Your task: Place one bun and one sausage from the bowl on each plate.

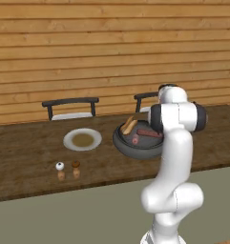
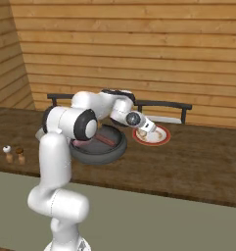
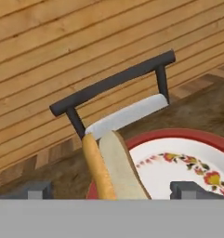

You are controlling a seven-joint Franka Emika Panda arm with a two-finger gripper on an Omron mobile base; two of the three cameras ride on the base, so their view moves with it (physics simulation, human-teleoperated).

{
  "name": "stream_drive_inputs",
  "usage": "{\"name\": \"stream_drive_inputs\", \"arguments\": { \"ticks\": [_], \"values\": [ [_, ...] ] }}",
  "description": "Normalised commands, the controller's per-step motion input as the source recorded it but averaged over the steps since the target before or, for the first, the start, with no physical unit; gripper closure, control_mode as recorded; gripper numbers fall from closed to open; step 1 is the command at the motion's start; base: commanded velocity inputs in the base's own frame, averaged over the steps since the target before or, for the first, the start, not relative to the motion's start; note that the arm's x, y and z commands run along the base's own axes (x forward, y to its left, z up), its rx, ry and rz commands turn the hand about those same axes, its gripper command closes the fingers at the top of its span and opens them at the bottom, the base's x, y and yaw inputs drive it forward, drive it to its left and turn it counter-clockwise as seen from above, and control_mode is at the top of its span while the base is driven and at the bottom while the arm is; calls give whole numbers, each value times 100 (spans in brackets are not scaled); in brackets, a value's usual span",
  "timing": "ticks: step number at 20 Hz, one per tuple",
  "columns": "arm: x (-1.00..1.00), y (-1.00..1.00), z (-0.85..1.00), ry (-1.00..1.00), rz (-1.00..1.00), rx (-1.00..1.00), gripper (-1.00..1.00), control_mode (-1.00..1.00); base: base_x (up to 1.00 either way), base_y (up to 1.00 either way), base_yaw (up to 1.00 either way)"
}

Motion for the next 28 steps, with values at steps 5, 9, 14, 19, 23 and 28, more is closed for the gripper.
{"name": "stream_drive_inputs", "arguments": {
  "ticks": [5,9,14,19,23,28],
  "values": [
    [-50,15,81,43,0,-5,-100,-100,0,0,0],
    [-9,-13,100,26,2,4,-100,-100,0,0,0],
    [22,-86,100,17,0,23,-100,-100,0,0,0],
    [2,-74,100,20,0,28,-100,-100,0,0,0],
    [-98,21,39,10,9,3,-100,-100,0,0,0],
    [-75,24,54,8,23,-6,-100,-100,0,0,0]
  ]
}}
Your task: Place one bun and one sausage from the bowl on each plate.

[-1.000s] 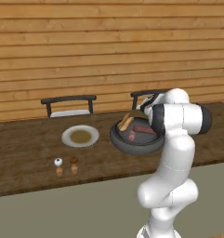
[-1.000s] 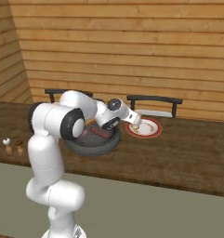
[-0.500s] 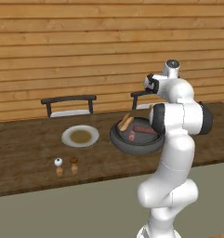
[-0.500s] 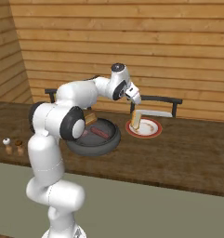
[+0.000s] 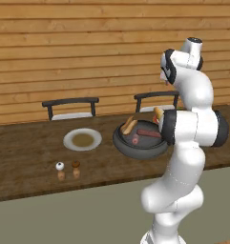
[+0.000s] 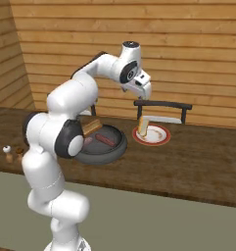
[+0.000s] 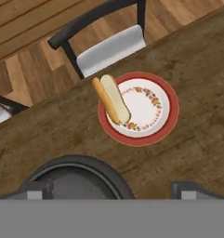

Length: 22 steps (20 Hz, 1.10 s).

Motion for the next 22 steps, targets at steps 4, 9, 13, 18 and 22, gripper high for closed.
{"name": "stream_drive_inputs", "arguments": {
  "ticks": [4,9,13,18,22],
  "values": [
    [-25,14,20,17,38,-6,-100,-100,0,0,0],
    [-30,57,-79,4,53,-13,-100,-100,0,0,0],
    [-19,91,-91,0,47,-18,-100,-100,0,0,0],
    [0,40,-74,0,60,-13,-100,-100,0,0,0],
    [3,1,-69,2,54,-9,-100,-100,0,0,0]
  ]
}}
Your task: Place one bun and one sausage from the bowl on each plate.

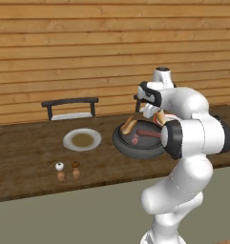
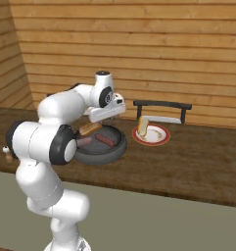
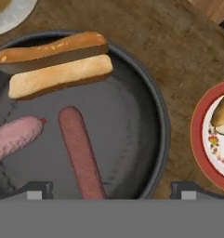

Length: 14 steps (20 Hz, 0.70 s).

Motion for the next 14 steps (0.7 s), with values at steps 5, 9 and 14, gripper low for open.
{"name": "stream_drive_inputs", "arguments": {
  "ticks": [5,9,14],
  "values": [
    [1,0,-63,-1,11,-1,-100,-100,0,0,0],
    [-34,8,-27,1,1,-2,-100,-100,0,0,0],
    [-17,4,-16,5,2,0,-100,-100,0,0,0]
  ]
}}
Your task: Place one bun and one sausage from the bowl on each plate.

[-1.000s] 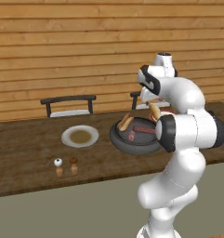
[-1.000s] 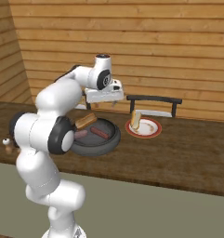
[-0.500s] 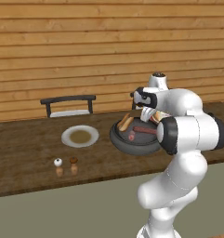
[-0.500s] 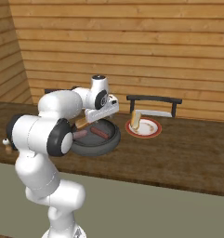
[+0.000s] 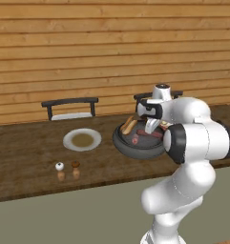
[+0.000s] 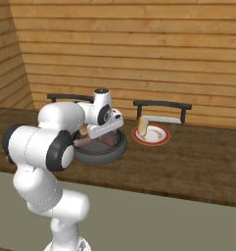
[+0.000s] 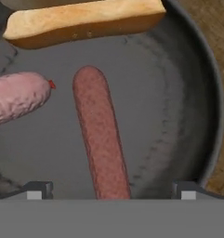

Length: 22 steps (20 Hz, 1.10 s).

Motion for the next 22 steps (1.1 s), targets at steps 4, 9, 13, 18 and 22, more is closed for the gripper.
{"name": "stream_drive_inputs", "arguments": {
  "ticks": [4,9,13,18,22],
  "values": [
    [-29,13,-30,0,0,0,-100,-100,0,0,0],
    [10,4,-13,0,0,0,-100,-100,0,0,0],
    [35,0,-3,0,0,0,-100,-100,0,0,0],
    [21,0,-15,0,0,0,-100,-100,0,0,0],
    [0,0,-31,0,0,0,-100,-100,0,0,0]
  ]
}}
